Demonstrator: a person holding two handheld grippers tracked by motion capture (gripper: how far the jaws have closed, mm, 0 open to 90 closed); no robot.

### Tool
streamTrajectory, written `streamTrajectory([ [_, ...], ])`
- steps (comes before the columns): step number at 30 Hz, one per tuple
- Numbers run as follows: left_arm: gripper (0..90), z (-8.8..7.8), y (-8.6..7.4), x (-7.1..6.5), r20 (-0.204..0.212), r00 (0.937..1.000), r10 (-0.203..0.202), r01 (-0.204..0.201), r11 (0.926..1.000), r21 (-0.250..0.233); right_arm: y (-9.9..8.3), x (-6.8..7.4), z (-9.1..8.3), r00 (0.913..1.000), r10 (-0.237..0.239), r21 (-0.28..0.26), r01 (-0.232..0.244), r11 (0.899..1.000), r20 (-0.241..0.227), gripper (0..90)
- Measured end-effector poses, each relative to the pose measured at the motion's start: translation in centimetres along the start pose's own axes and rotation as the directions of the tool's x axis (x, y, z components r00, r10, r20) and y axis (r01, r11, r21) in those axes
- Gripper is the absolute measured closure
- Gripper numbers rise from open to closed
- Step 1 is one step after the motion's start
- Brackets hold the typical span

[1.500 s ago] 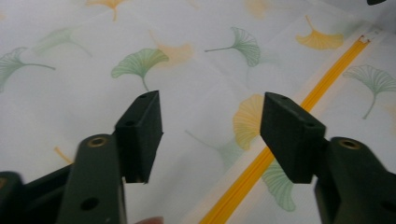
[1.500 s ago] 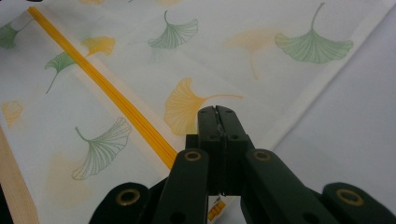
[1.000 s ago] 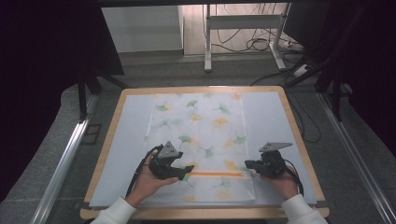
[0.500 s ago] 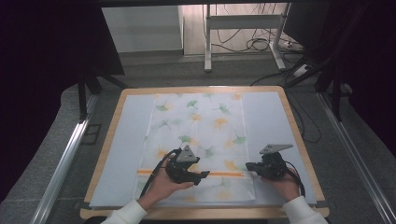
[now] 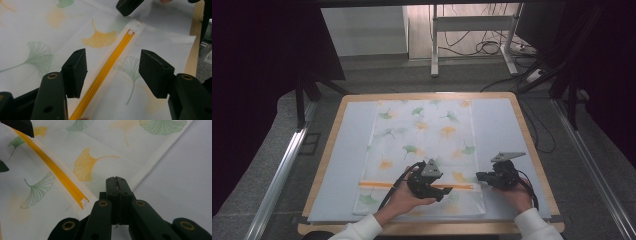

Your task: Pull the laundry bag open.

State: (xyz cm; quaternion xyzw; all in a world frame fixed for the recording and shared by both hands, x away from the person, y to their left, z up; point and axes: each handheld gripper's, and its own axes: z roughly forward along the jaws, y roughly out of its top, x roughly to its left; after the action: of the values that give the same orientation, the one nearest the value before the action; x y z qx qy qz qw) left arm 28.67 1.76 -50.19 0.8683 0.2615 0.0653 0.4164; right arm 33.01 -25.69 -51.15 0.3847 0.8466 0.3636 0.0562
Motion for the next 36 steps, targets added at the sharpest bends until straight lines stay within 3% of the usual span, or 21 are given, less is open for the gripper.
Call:
streamTrajectory([
  [17, 50.4, 3.1, 2.7, -1.4, 0.058, 0.9973, 0.044, -0.045, 0.9989, 0.015, 0.8, -1.1, 0.7, 0.9997, 0.019, -0.007, -0.019, 1.000, -0.012, 89.3],
  [24, 50.7, 4.3, 3.1, -1.6, 0.059, 0.9971, 0.048, -0.050, 0.9984, 0.026, 1.1, -1.3, 1.1, 0.9997, 0.016, 0.010, -0.016, 1.000, -0.019, 89.3],
  [36, 51.5, 4.9, 3.5, -1.9, 0.052, 0.9965, 0.065, -0.066, 0.9974, 0.030, 1.1, -1.6, 1.4, 0.9996, 0.020, 0.025, -0.019, 0.999, -0.018, 89.3],
])
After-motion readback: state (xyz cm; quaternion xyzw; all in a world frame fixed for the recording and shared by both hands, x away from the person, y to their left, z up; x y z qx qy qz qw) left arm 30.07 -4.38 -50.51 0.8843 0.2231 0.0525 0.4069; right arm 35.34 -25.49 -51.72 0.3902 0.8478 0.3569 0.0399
